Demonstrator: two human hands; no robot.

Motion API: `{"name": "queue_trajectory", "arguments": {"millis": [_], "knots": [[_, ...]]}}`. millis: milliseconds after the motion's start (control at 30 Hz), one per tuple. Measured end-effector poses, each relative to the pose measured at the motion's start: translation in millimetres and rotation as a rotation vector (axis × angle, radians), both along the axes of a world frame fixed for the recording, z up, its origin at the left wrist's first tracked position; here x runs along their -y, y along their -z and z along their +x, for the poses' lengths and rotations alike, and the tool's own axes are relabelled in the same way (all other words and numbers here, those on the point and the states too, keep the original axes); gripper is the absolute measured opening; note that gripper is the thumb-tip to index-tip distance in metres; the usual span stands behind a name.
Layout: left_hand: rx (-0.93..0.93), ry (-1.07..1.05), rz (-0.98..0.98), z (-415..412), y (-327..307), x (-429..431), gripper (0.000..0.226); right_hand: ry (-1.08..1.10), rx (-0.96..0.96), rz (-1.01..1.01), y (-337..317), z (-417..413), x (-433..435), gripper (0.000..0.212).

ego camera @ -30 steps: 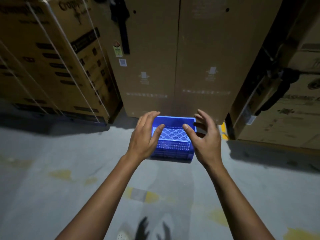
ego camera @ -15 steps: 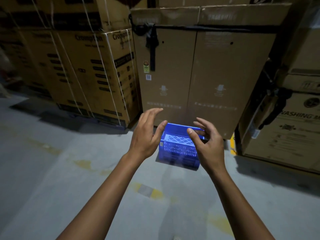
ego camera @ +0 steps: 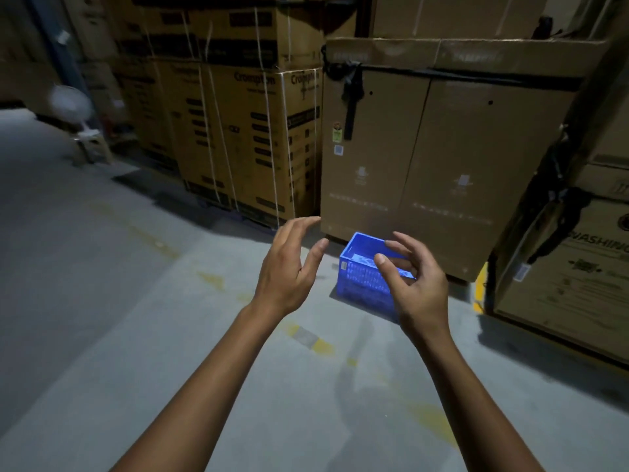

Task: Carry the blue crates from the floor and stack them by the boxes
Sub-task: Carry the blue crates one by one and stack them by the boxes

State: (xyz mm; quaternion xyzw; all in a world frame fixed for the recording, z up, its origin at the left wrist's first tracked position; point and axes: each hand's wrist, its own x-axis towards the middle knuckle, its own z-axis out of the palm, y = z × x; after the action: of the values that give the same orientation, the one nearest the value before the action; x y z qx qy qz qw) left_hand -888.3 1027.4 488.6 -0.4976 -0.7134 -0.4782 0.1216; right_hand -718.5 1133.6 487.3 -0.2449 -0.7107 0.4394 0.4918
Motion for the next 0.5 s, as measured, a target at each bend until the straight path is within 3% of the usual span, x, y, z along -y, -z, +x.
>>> {"name": "queue_trajectory", "arguments": {"millis": [233,500], "knots": [[0.032,-0.09,-0.046,133.8,10.4,84.1,0.048,-0.135,-0.046,-0.071,15.7,120.3,65.0,0.038],[0.017,-0.182,-0.106,237.5,11.8,196.7,0.04,-0.229,0.055,-0.144,27.9,201.5,161.9,0.038]]}}
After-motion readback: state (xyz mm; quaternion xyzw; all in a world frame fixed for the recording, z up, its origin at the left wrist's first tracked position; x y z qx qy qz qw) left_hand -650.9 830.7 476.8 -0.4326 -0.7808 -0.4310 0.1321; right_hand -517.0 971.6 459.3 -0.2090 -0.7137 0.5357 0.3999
